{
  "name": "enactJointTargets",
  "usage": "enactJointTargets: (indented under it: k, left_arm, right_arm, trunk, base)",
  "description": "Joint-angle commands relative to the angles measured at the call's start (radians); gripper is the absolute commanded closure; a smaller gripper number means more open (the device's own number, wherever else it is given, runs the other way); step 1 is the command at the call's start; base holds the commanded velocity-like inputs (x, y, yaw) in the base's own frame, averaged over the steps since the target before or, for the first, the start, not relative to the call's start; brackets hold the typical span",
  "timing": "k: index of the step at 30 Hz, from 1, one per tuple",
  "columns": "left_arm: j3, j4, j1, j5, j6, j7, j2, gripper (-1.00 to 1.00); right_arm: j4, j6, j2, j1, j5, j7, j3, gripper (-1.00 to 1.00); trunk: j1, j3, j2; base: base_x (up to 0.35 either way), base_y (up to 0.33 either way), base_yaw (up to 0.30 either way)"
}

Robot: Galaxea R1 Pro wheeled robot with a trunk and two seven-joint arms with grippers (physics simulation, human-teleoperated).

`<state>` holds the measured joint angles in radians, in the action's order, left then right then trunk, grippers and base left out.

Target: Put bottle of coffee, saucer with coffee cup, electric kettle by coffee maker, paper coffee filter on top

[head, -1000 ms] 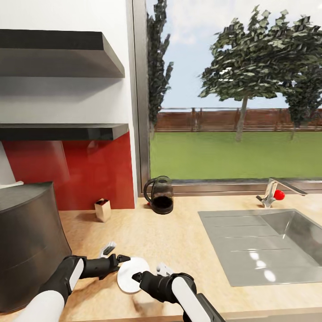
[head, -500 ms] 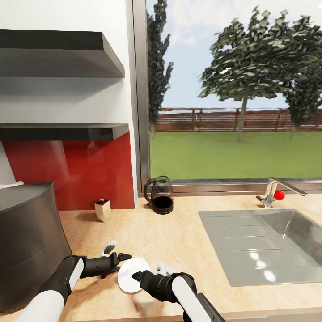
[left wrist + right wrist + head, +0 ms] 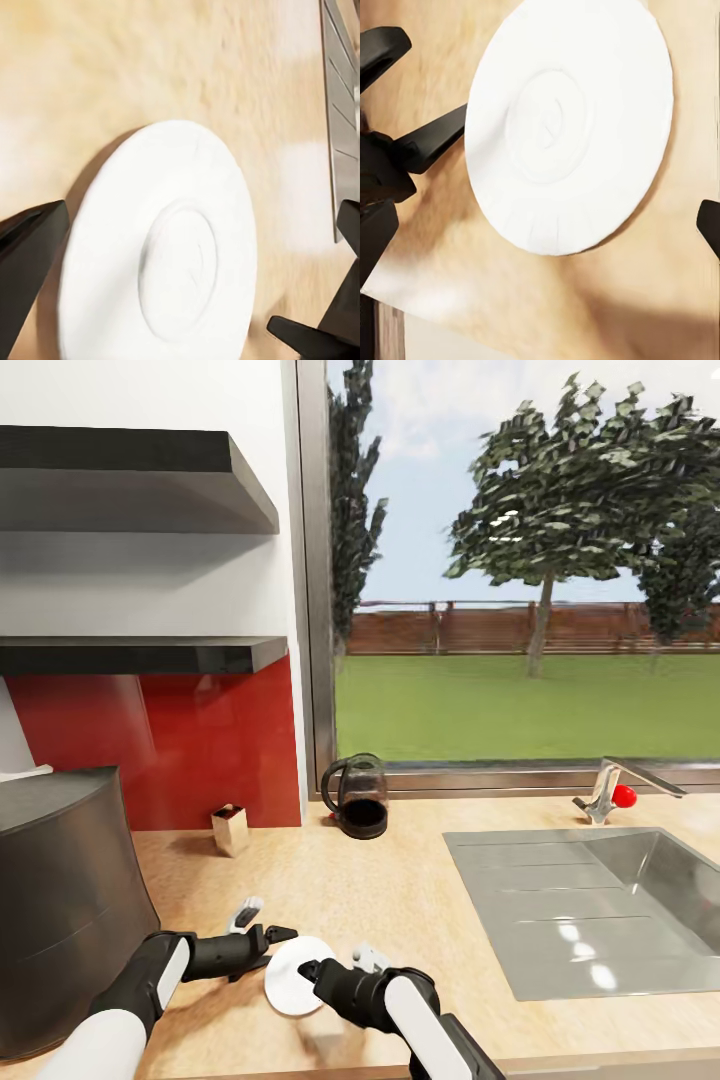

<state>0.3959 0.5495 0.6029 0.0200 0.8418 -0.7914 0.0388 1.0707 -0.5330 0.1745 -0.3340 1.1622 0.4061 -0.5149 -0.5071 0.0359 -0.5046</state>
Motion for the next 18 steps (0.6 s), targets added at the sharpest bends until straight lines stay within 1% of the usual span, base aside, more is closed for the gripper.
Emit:
enactJointTargets:
  k: [1,5,9,18]
  left_arm:
    - [0.002,-0.001,0.0,0.014,0.006,-0.001,-0.001,-1.0]
    - [0.002,-0.002,0.0,0.014,0.006,-0.001,-0.013,-1.0]
    - [0.001,-0.002,-0.001,0.014,0.006,-0.002,-0.019,-1.0]
    - [0.001,-0.001,-0.013,0.014,0.006,-0.002,-0.021,-1.0]
  right_arm:
    - [0.001,0.009,0.0,0.0,0.01,0.01,-0.001,-1.0]
    - [0.001,0.059,0.0,0.0,0.009,0.01,-0.002,-1.0]
    - [0.001,0.069,0.0,0.0,0.008,0.01,-0.002,-1.0]
    - [0.0,0.071,0.0,0.0,0.008,0.01,-0.002,-1.0]
  trunk:
    - [0.0,-0.001,0.0]
    - [0.0,-0.001,0.0]
    - [0.0,-0.001,0.0]
    - [0.0,-0.001,0.0]
  base:
    - [0.0,0.0,0.0]
    - [0.0,0.0,0.0]
    - [0.0,0.0,0.0]
    - [0.0,0.0,0.0]
